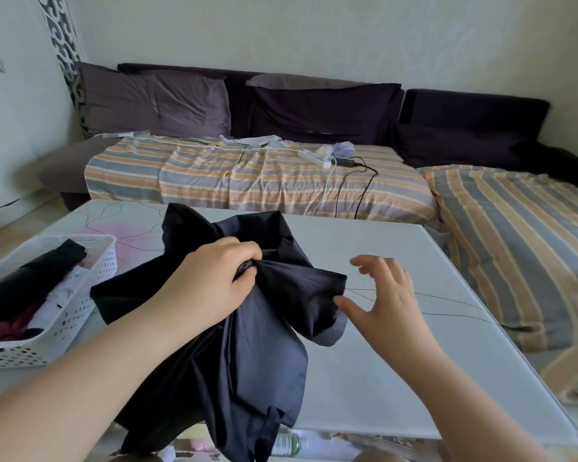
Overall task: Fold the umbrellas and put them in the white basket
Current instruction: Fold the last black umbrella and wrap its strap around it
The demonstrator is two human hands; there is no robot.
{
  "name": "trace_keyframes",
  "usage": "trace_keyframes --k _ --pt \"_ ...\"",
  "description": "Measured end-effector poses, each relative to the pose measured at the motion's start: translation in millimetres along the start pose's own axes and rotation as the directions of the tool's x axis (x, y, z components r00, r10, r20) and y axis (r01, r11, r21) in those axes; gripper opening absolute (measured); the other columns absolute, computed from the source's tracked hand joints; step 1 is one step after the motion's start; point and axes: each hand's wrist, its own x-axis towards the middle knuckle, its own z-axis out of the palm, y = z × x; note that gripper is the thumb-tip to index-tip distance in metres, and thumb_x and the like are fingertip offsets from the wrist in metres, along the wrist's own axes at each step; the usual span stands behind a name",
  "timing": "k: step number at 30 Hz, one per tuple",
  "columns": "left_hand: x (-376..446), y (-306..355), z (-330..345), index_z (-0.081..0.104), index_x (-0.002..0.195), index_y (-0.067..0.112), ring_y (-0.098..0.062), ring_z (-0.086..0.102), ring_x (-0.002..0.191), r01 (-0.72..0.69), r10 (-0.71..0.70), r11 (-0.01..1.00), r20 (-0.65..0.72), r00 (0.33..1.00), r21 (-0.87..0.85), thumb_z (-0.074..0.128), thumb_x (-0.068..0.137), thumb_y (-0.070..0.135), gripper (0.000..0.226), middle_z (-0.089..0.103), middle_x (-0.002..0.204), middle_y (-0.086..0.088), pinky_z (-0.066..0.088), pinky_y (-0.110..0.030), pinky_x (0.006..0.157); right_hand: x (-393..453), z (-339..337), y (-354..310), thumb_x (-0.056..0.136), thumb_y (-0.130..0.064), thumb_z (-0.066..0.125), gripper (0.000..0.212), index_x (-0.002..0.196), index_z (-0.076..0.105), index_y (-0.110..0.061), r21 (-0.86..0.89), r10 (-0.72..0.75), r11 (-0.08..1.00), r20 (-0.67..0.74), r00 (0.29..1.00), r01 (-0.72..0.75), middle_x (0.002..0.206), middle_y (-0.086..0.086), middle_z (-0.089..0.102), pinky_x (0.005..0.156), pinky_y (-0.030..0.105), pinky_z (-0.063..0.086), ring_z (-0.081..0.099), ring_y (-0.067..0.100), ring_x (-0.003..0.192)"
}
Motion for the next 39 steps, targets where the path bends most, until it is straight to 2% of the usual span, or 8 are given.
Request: trace_keyframes --k 3,8,11,17,21,25,34,39 --pt "2.5 -1.5 0.6 0.066 0.104 0.019 -0.005 0.05 0.053 -0.004 0.004 1.0 -0.006 1.0 0.006 0.057 0.09 0.017 0.016 0.06 0.09 0.007 0.039 -0.015 0.057 5.5 2.9 -4.8 0.082 -0.024 0.073 0.033 0.109 0.058 -0.031 0.121 0.002 0.993 0.098 0.995 -0.014 0.105 -0.015 0.049 0.083 0.002 0.031 0.046 -0.001 0.097" --pt "4.5 -0.3 1.9 0.069 0.108 0.015 -0.011 0.061 0.076 -0.012 0.012 1.0 -0.019 1.0 -0.014 0.058 0.091 0.016 0.021 0.063 0.1 0.006 0.046 -0.022 0.07 19.7 7.0 -24.1 0.088 -0.018 0.066 0.007 0.082 0.068 -0.014 0.02 -0.18 0.984 0.051 0.982 0.18 0.078 -0.006 0.059 0.069 0.025 0.045 0.053 0.013 0.074" --pt "4.8 -2.5 1.9 0.071 0.102 0.013 -0.017 0.064 0.084 -0.054 0.054 0.999 -0.043 0.998 -0.001 0.062 0.09 0.016 0.016 0.066 0.096 0.004 0.051 -0.032 0.073 25.8 0.0 -25.3 0.086 -0.009 0.066 0.009 0.078 0.069 -0.012 0.078 -0.241 0.965 -0.093 0.966 0.249 0.076 -0.005 0.066 0.064 0.016 0.044 0.057 0.009 0.072" --pt "6.7 -8.2 1.2 0.072 0.102 0.011 -0.001 0.05 0.064 -0.038 0.039 0.999 -0.075 0.996 0.009 0.061 0.09 0.016 0.017 0.067 0.093 0.003 0.039 -0.014 0.064 12.3 -0.9 -12.3 0.09 -0.017 0.064 0.011 0.096 0.058 -0.024 0.365 0.161 0.923 -0.088 0.983 -0.119 0.09 -0.015 0.065 0.068 0.005 0.041 0.058 -0.005 0.083" --pt "7.0 -15.5 -1.6 0.071 0.102 0.013 -0.001 0.052 0.069 0.028 -0.031 0.999 -0.101 0.994 -0.037 0.06 0.09 0.017 0.017 0.065 0.09 0.005 0.037 -0.01 0.065 3.1 14.1 17.7 0.092 -0.05 0.052 0.042 0.109 0.052 -0.012 0.307 0.627 0.636 0.329 0.706 -0.708 0.101 -0.001 0.06 0.089 0.034 0.049 0.061 0.023 0.1" --pt "8.3 -19.1 -5.5 0.071 0.101 0.013 0.002 0.053 0.072 0.063 -0.069 0.997 -0.123 0.99 -0.053 0.06 0.09 0.016 0.016 0.065 0.088 0.004 0.037 -0.009 0.065 -4.0 29.8 18.6 0.09 -0.054 0.052 0.05 0.106 0.062 -0.007 0.412 0.495 0.212 0.736 0.461 -0.886 0.096 0.01 0.074 0.083 0.032 0.049 0.066 0.023 0.09" --pt "5.9 -33.0 -12.4 0.071 0.106 0.01 0.005 0.051 0.061 0.176 -0.186 0.981 -0.16 0.969 -0.075 0.061 0.09 0.016 0.019 0.059 0.09 0.01 0.035 0.0 0.062 32.6 37.6 -9.7 0.092 -0.021 0.062 0.011 0.083 0.064 -0.014 0.773 0.427 0.304 0.412 0.805 -0.557 0.082 -0.008 0.069 0.072 0.018 0.037 0.06 -0.001 0.08" --pt "5.0 -51.0 -13.8 0.07 0.108 0.012 0.004 0.048 0.066 0.264 -0.283 0.957 -0.192 0.94 -0.119 0.062 0.089 0.019 0.021 0.063 0.095 0.006 0.034 0.002 0.063 56.8 48.3 -7.5 0.097 -0.019 0.053 0.021 0.081 0.059 -0.006 0.887 0.382 0.05 0.407 0.83 -0.458 0.084 0.008 0.066 0.083 0.025 0.049 0.063 0.015 0.08"
